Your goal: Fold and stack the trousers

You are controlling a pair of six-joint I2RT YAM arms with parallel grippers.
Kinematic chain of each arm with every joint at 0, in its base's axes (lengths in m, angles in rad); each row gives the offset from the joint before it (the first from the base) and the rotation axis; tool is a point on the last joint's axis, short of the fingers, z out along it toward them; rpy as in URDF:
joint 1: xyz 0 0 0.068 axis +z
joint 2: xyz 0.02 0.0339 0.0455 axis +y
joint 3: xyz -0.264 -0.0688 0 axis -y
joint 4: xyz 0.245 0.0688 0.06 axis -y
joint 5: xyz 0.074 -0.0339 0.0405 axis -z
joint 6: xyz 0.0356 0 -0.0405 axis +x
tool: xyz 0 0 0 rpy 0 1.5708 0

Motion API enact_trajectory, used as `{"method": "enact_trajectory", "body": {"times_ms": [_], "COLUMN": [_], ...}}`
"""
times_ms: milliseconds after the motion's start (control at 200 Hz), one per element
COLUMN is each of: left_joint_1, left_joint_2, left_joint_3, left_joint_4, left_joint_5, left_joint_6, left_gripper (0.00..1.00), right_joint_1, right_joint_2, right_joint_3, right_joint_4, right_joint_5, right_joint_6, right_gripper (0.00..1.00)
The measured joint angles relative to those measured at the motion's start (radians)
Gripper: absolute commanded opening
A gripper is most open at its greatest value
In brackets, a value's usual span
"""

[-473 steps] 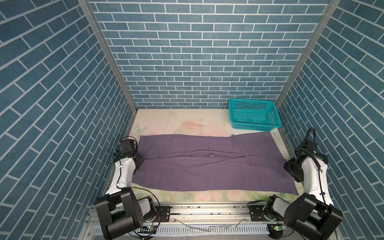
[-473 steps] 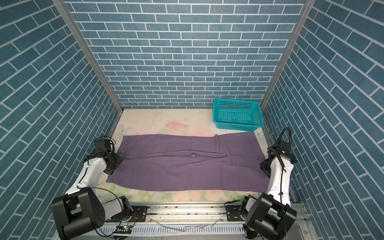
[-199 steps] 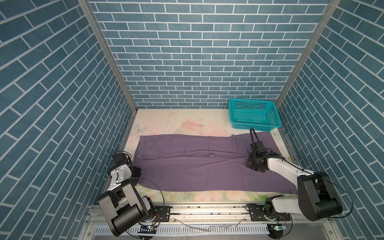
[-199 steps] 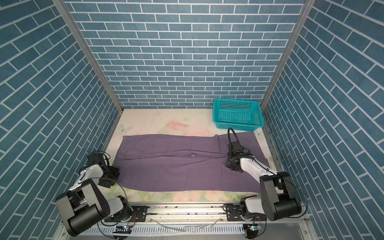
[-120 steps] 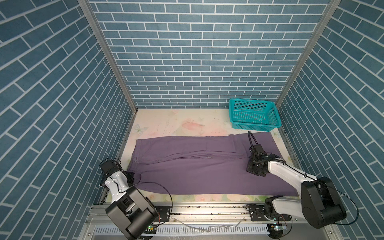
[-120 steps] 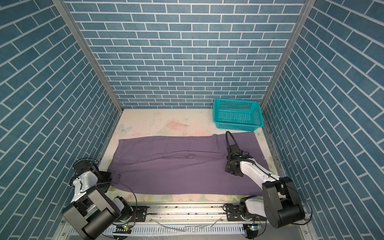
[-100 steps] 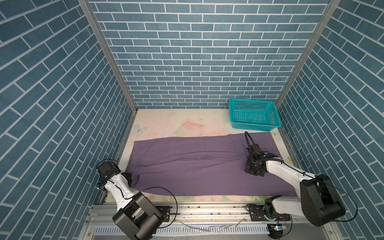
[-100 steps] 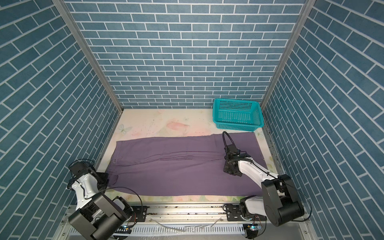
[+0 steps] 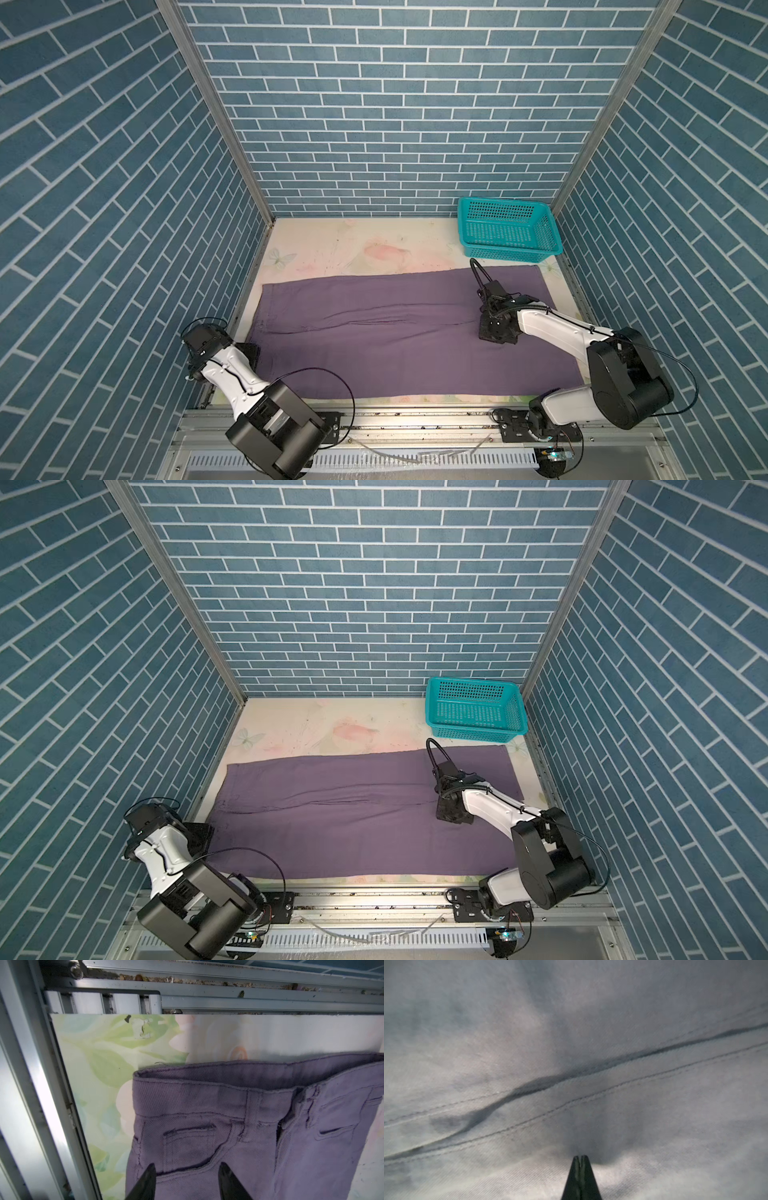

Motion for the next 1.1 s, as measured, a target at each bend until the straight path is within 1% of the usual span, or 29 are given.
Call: {"method": "enact_trajectory", "body": {"times_ms": [40,100,205,300,395,460,530,865,980,1100], "left_joint_1": [0.000,0.000,0.000,0.000,-0.001,-0.007,-0.011,-0.022,-0.026,-0.032], "left_joint_2": [-0.001,0.000,0.002,0.007,0.013,0.015,0.014,0.014,0.014,0.014], "left_joint_3": [-0.002,-0.005,-0.014,-0.027,-0.043,-0.053,-0.055,-0.055,-0.055,-0.055], "left_joint_4": [0.006,0.012,0.025,0.038,0.053,0.058,0.059,0.074,0.074,0.074], "left_joint_5": [0.002,0.006,0.017,0.025,0.034,0.040,0.043,0.047,0.047,0.047], "left_joint_6": [0.000,-0.001,-0.001,0.000,0.000,-0.001,0.000,0.000,0.000,0.000], "left_gripper": [0.65,0.67,0.68,0.68,0.67,0.67,0.67,0.67,0.67,0.67], "right_joint_1": [-0.027,-0.072,-0.135,-0.143,-0.136,-0.117,-0.082,0.108,0.183,0.235], "right_joint_2": [-0.008,-0.031,-0.064,-0.042,0.026,0.089,0.166,0.502,0.615,0.717], "right_joint_3": [0.000,0.000,0.004,0.041,0.118,0.182,0.255,0.540,0.682,0.822], "right_joint_4": [-0.005,-0.010,-0.013,-0.014,0.009,0.039,0.071,0.180,0.193,0.216], "right_joint_5": [-0.009,-0.015,-0.020,-0.041,-0.081,-0.104,-0.126,-0.247,-0.301,-0.347], "right_joint_6": [-0.002,-0.007,-0.017,-0.019,-0.026,-0.036,-0.045,-0.097,-0.140,-0.158], "right_gripper": [0.01,0.02,0.02,0.02,0.06,0.10,0.12,0.14,0.14,0.15]}}
